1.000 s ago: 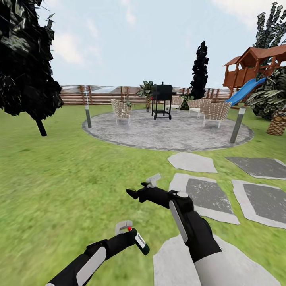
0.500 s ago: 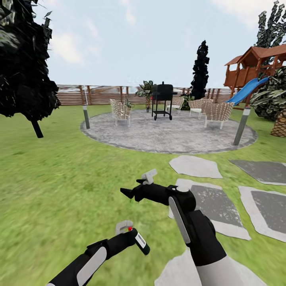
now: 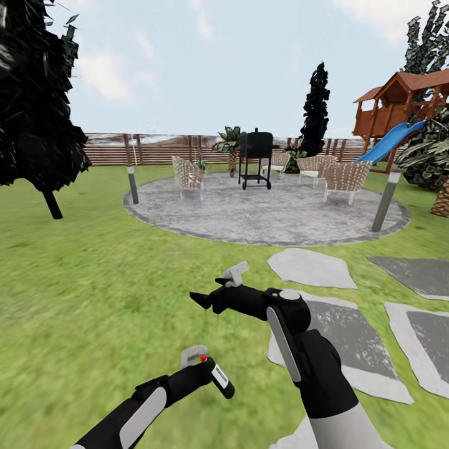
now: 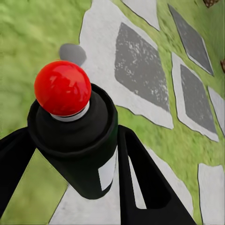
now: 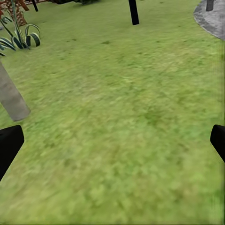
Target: Pick up the pesticide atomizer in the garden and spray insectifuge to fully cover both potted plants in the garden.
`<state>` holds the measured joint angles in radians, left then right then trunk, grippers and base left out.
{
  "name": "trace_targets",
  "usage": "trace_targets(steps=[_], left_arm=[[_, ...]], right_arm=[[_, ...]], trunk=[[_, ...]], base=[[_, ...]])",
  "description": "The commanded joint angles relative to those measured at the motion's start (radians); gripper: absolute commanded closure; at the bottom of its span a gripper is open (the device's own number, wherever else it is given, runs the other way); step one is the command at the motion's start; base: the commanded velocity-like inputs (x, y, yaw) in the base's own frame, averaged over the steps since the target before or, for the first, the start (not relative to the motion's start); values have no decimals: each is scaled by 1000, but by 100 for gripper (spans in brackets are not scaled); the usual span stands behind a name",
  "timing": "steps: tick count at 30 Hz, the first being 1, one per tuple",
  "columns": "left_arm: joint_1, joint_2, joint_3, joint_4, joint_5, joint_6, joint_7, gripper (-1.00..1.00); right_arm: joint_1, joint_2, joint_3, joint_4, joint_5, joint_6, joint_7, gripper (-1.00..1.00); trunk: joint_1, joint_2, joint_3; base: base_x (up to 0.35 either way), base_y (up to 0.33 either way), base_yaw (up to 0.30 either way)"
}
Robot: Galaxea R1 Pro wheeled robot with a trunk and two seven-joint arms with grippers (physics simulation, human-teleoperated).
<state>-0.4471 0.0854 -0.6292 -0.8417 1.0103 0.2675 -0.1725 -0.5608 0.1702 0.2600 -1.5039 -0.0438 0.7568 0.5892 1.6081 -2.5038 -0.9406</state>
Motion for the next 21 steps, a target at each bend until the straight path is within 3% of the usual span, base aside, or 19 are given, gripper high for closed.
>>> trace_targets(steps=[1, 7, 21], left_arm=[[-1, 4, -2, -4, 11, 2, -2, 100], [-1, 5, 8, -10, 14, 9, -7, 100], [-1, -3, 11, -5, 11, 12, 0, 100]], right_arm=[[-1, 0, -1, -1, -4, 8, 0, -100], [0, 0, -5, -2, -8, 8, 0, -100], [4, -15, -7, -30, -4, 10, 0, -100]], trunk=[[0, 0, -1], [0, 0, -2], [0, 0, -24]], base=[[64, 0, 0], [81, 0, 0], [327, 0, 0]])
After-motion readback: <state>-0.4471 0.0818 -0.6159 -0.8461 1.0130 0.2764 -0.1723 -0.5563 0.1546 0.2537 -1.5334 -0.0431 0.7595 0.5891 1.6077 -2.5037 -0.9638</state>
